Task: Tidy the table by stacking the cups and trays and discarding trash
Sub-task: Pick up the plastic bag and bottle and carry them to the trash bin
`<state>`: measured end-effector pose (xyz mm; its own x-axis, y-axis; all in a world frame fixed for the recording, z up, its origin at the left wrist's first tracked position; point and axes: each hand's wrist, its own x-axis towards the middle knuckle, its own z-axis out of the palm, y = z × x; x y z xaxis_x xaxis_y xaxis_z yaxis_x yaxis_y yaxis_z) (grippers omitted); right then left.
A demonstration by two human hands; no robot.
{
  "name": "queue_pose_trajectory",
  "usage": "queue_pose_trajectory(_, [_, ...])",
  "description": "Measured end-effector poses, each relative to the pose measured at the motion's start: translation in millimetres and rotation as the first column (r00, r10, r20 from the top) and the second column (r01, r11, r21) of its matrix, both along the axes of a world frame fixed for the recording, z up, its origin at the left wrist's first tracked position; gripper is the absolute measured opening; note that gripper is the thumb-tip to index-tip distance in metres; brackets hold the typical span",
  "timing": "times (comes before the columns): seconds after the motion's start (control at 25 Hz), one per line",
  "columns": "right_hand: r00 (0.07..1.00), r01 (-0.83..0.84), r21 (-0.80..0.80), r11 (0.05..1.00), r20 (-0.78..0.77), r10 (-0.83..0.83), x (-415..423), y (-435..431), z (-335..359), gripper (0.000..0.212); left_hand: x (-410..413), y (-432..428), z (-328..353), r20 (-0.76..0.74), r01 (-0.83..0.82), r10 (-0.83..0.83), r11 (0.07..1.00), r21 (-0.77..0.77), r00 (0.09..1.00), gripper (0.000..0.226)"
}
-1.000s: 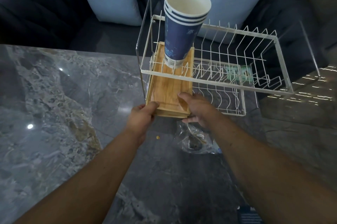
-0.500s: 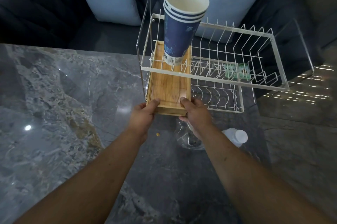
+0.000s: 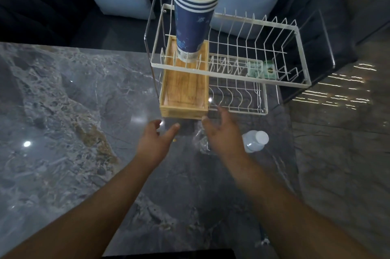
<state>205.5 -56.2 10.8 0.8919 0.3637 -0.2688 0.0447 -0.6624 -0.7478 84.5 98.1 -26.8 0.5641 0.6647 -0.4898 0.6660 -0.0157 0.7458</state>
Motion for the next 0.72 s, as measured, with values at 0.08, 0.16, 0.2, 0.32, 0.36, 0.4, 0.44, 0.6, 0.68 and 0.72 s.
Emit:
queue_pose_trajectory(0.08, [0.972, -0.138, -0.061, 0.989, 0.183, 0.147, -31.0, -30.0, 6.5, 0.069, -21.4, -19.9, -0.1, -0.039, 0.223, -0.221, 0.943, 0.245, 0.975, 0.088])
queue_pose_trajectory(0.16, [0.879, -0.309, -0.183, 0.933, 0.321, 0.354, -52.5, -60.3, 7.3, 0.075, -36.2, -33.7, -1.3, -0.106, 0.409, -0.402, 0.821, 0.398, 0.910, 0.099])
queue_pose_trajectory(0.2, [0.817, -0.369, -0.243, 0.897, 0.376, 0.438, -59.0, -75.3, 5.0, 0.078, -40.4, -38.9, -2.7, -0.154, 0.469, -0.451, 0.765, 0.441, 0.879, 0.105])
queue_pose_trajectory(0.32, [0.750, -0.423, -0.371, 0.827, 0.368, 0.549, -66.3, -110.9, -3.8, 0.086, -40.2, -51.7, -7.0, -0.294, 0.592, -0.519, 0.632, 0.500, 0.803, 0.115])
queue_pose_trajectory(0.36, [0.756, -0.423, -0.407, 0.810, 0.334, 0.563, -66.7, -120.1, -6.9, 0.088, -37.9, -55.7, -8.2, -0.328, 0.622, -0.535, 0.587, 0.519, 0.779, 0.116])
queue_pose_trajectory(0.4, [0.760, -0.421, -0.436, 0.796, 0.309, 0.571, -66.9, -129.6, -10.0, 0.091, -35.1, -60.5, -9.6, -0.354, 0.646, -0.550, 0.542, 0.538, 0.756, 0.117])
queue_pose_trajectory(0.44, [0.760, -0.420, -0.463, 0.780, 0.291, 0.582, -66.6, -138.9, -12.8, 0.093, -31.8, -65.4, -11.2, -0.371, 0.661, -0.561, 0.506, 0.554, 0.740, 0.118])
queue_pose_trajectory(0.6, [0.747, -0.403, -0.533, 0.744, 0.278, 0.604, -57.7, -182.3, -25.7, 0.092, -15.3, -87.1, -15.1, -0.406, 0.689, -0.577, 0.443, 0.573, 0.709, 0.119])
queue_pose_trajectory(0.68, [0.769, -0.361, -0.537, 0.762, 0.291, 0.570, -48.8, -203.1, -32.4, 0.090, -5.6, -98.7, -14.3, -0.418, 0.693, -0.572, 0.433, 0.576, 0.705, 0.119])
queue_pose_trajectory(0.72, [0.780, -0.333, -0.528, 0.781, 0.311, 0.542, -42.7, -210.9, -35.1, 0.088, -1.4, -103.7, -13.1, -0.429, 0.695, -0.564, 0.435, 0.572, 0.706, 0.118])
